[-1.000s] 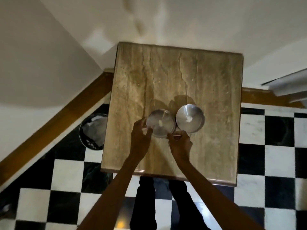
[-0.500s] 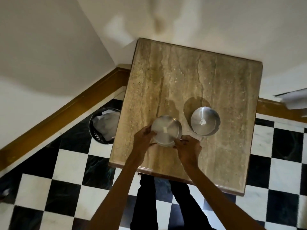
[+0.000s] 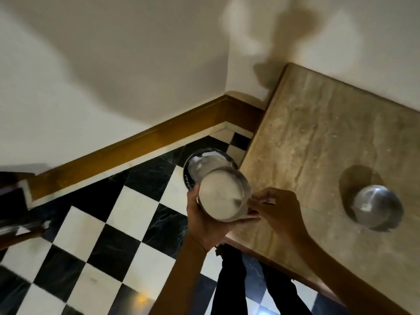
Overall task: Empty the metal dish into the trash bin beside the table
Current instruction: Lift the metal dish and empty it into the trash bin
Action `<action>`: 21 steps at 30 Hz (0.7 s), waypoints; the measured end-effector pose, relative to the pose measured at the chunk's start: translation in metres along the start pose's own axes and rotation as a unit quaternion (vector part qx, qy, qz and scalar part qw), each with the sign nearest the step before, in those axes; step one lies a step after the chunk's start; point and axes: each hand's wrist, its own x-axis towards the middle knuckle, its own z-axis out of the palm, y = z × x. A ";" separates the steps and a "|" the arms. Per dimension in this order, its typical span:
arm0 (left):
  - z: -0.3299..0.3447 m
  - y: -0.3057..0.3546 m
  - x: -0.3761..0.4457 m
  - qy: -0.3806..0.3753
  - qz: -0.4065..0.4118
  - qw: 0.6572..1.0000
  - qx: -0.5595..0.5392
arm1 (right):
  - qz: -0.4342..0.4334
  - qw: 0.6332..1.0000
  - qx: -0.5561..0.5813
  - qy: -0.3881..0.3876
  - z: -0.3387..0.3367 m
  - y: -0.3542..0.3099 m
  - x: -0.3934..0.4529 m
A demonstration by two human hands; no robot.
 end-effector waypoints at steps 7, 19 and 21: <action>-0.040 0.079 0.052 0.153 0.050 0.986 0.052 | -0.138 0.981 -0.133 -0.024 0.057 0.001 0.071; -0.125 0.115 0.115 0.189 0.238 0.455 0.837 | -0.250 0.909 -0.321 -0.088 0.102 0.023 0.105; -0.119 0.114 0.106 0.144 0.255 0.425 0.857 | -0.318 0.866 -0.379 -0.067 0.104 0.016 0.098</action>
